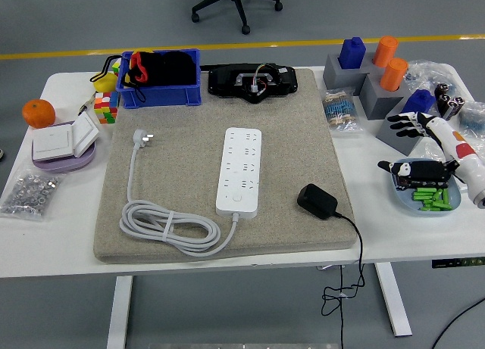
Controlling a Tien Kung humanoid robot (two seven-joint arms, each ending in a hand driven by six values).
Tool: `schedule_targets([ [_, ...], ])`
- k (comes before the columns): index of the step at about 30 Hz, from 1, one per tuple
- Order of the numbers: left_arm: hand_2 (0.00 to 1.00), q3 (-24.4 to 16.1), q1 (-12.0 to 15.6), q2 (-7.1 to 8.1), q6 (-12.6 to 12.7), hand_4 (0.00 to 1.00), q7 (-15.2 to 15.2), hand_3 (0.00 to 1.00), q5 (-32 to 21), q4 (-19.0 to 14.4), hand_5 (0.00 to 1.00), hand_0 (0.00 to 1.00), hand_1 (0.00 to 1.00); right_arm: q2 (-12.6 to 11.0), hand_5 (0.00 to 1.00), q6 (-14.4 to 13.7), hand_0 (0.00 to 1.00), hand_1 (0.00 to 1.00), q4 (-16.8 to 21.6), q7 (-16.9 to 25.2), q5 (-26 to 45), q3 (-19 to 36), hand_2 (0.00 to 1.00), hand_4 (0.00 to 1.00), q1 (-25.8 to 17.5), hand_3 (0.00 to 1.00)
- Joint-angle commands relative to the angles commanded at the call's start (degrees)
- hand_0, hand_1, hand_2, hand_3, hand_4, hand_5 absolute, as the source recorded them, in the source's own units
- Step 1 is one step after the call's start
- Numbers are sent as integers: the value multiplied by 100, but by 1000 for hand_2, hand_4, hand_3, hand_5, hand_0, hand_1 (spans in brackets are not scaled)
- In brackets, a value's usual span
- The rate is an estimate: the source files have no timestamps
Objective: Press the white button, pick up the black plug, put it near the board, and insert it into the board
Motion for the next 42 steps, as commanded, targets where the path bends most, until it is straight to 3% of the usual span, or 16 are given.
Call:
schedule_targets([
  [10,672,38,-39,16,3,724,-4,712,-25,-6,280,706,699,77,178,-75,753,685,-2,24,-247,-1039,728,998,332,787],
  [16,671,38,-33,18,5,724,-4,712,-20,1,280,707,699,93,182,-263,748,679,-31,117,-368,-1571,716,995,551,776],
  [17,672,36,-31,15,4,724,-3,712,-20,3,281,707,699,97,14,-306,595,473,-36,141,-377,-1646,511,751,578,716],
  [22,672,49,-20,7,3,724,-2,712,-28,7,281,707,699,116,14,-458,595,473,-49,234,-418,-2016,511,751,721,716],
  [23,672,47,-17,6,4,723,-2,712,-26,7,281,705,699,122,2,-497,277,167,-53,260,-417,-2118,194,424,766,664],
  [28,672,56,-20,10,6,723,-2,712,-32,8,281,705,699,180,2,-589,277,167,-103,325,-440,-2528,194,424,964,664],
  [29,671,67,-21,13,4,724,-1,711,-40,8,282,705,699,200,2,-600,2,2,-127,334,-458,-2605,46,329,1007,619],
  [35,672,74,-27,24,8,723,-2,711,-37,12,282,708,699,326,2,-513,2,2,-232,216,-523,-2999,31,316,1253,637],
  [40,672,106,-21,20,7,723,-3,711,-60,11,282,708,699,440,2,-224,2,2,-255,-271,-673,-3255,31,316,1397,637],
  [41,671,109,-20,19,7,723,-3,711,-60,12,282,707,699,462,2,-144,2,2,-265,-417,-716,-3312,31,277,1423,720],
  [42,671,108,-17,18,8,723,-4,711,-61,12,282,707,699,482,2,-70,2,2,-277,-561,-755,-3377,31,277,1452,720],
])
